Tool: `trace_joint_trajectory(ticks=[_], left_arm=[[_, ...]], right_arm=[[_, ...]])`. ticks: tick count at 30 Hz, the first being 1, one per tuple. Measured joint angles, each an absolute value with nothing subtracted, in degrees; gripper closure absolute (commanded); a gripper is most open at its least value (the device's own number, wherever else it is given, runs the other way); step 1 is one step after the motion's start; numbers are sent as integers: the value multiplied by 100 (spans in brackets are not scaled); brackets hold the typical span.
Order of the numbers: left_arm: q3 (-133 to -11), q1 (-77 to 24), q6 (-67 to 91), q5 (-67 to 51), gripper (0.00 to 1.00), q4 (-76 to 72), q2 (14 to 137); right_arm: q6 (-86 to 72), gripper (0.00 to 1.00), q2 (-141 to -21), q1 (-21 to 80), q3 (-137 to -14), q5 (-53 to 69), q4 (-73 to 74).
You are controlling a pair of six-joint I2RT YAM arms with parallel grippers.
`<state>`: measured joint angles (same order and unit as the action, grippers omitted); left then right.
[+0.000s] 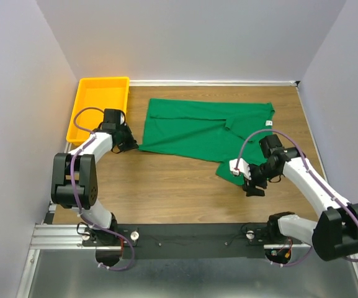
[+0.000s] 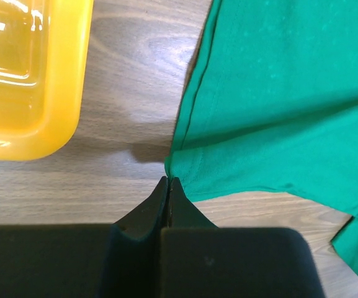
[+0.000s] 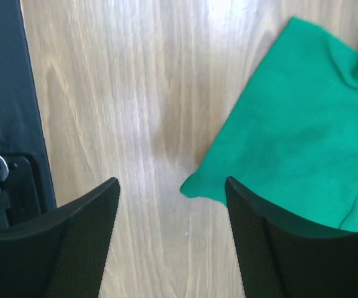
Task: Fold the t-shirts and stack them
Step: Fold the tshirt
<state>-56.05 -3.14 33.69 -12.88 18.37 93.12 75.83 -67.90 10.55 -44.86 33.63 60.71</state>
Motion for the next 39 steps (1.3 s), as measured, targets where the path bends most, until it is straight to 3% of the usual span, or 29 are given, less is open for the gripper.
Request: trace_joint_trajectory(ticks=[14, 19, 27, 31, 37, 39], left_arm=[[-5144, -314, 3363, -1380, 100, 1719, 9192], [-5129, -314, 3363, -1417, 100, 1675, 9192], [-5129, -314, 3356, -1446, 100, 1660, 9192], [-5131, -314, 3336, -1450, 100, 1660, 9192], [-5142, -314, 3286, -1474, 100, 1660, 9194], [-5142, -314, 3275, -1481, 100, 1660, 9194]], right_arm=[[7393, 40, -6333, 1330, -3653, 2534, 5009], [7406, 51, -6858, 1400, -3629, 2526, 4731], [7607, 55, -7505, 1822, -3704, 2512, 4759], [7588, 46, -7644, 1833, -3870, 2292, 4989], [7133, 45, -7526, 1050, -4528, 2261, 5367], [7083, 49, -7505, 731, -4685, 2279, 5411]])
